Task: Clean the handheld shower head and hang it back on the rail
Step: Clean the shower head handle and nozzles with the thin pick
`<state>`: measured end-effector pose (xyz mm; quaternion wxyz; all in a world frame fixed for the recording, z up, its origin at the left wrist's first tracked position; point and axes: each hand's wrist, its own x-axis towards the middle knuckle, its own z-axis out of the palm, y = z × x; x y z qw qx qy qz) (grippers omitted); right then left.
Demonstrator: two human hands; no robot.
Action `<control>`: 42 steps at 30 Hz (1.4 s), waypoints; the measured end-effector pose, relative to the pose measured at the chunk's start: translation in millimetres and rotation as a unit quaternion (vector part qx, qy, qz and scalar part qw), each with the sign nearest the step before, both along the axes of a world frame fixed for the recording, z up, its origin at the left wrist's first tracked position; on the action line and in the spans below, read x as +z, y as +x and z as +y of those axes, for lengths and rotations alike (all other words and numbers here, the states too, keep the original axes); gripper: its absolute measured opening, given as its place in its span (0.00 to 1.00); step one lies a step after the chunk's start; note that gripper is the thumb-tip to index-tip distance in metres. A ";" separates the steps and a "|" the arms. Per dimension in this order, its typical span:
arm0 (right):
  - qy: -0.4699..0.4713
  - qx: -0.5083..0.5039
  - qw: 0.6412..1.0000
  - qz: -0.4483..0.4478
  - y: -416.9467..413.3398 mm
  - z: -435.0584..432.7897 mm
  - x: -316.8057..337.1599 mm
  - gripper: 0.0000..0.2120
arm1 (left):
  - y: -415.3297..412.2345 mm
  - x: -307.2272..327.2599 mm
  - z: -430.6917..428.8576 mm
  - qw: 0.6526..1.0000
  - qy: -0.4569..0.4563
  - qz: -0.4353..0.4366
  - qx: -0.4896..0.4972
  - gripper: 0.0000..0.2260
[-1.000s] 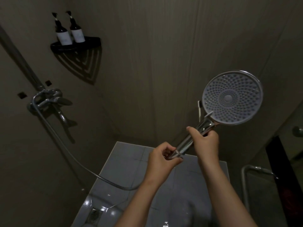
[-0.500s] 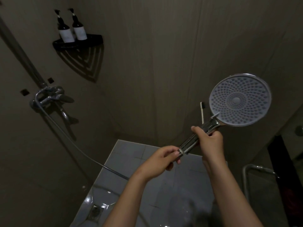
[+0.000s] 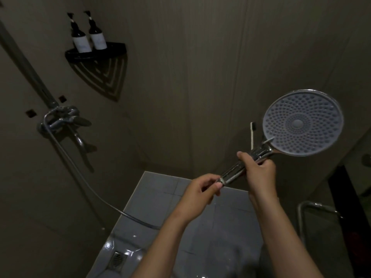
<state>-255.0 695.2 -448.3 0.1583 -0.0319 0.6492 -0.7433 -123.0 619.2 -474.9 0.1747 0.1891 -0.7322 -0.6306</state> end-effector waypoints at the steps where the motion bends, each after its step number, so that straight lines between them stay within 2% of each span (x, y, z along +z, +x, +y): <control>1: 0.000 0.003 1.000 0.006 0.5 0.1 0.4 0.17 | -0.2 0.6 0.3 1.000 0.005 -0.005 -0.007 0.06; 4: 0.005 0.016 1.000 0.013 0.8 0.6 3.6 0.15 | 0.9 2.1 1.8 0.998 0.058 -0.017 -0.017 0.12; 7: -0.005 0.022 1.000 0.001 -4.6 3.1 10.1 0.17 | 6.5 -0.3 -2.7 0.996 0.090 -0.016 -0.025 0.16; 10: -0.010 0.034 0.999 0.009 -7.9 4.4 12.9 0.18 | 6.7 -4.6 -5.8 0.995 0.087 0.011 -0.039 0.15; 15: 0.006 0.044 0.998 0.033 1.2 2.0 13.5 0.09 | -1.6 -10.4 -2.5 0.994 0.105 0.023 -0.024 0.11; 19: 0.020 0.045 0.997 0.056 6.1 1.6 19.7 0.09 | -3.1 -11.3 -3.8 0.996 0.086 0.001 -0.027 0.13; 22: 0.052 0.048 0.994 0.080 8.4 3.3 27.6 0.11 | -2.3 -10.5 -4.0 0.997 0.072 0.010 -0.026 0.06; 27: 0.099 0.086 0.984 0.121 14.7 6.1 43.2 0.10 | -2.6 -7.4 -0.9 0.996 0.076 0.037 -0.018 0.05; 31: 0.137 0.105 0.976 0.130 19.4 4.3 49.6 0.09 | -5.2 -6.3 2.5 0.994 0.091 0.054 -0.004 0.08; 36: 0.176 0.130 0.967 0.130 23.6 5.1 59.0 0.12 | -6.9 -2.1 6.2 0.994 0.077 0.061 0.049 0.11; 39: 0.188 0.136 0.963 0.134 25.8 5.9 62.9 0.13 | -8.6 -1.1 8.8 0.993 0.037 0.062 0.097 0.14; 42: 0.191 0.134 0.963 0.137 28.0 6.4 65.2 0.13 | -9.4 2.2 11.1 0.993 -0.003 0.044 0.105 0.14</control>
